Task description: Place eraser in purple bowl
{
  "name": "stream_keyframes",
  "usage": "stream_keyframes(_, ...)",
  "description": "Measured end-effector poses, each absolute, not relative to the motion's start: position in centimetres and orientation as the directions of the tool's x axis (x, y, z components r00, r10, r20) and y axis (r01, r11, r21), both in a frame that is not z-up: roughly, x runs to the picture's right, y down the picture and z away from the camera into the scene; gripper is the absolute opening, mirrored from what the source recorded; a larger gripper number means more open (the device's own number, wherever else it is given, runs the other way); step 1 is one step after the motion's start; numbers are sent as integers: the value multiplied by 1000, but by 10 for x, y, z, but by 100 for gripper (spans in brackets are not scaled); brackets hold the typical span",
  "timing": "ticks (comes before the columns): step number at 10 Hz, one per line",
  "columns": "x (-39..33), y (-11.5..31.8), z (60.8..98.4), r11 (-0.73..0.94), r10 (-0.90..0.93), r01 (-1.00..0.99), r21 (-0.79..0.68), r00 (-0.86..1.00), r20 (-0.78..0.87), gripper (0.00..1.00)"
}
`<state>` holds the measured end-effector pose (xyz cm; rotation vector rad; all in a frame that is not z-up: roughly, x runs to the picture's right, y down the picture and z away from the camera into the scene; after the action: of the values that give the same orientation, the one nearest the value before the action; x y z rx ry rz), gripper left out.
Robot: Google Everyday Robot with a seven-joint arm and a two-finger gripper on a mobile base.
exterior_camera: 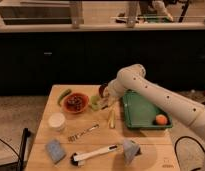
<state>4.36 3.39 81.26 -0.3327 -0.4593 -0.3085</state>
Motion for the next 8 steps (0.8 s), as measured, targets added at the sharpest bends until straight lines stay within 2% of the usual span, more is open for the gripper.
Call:
stream_keyframes(5, 50, 4, 802, 922, -186, 322, -215, 855, 485, 2)
stream_keyframes(8, 55, -23, 813, 932, -166, 306, -193, 835, 525, 2)
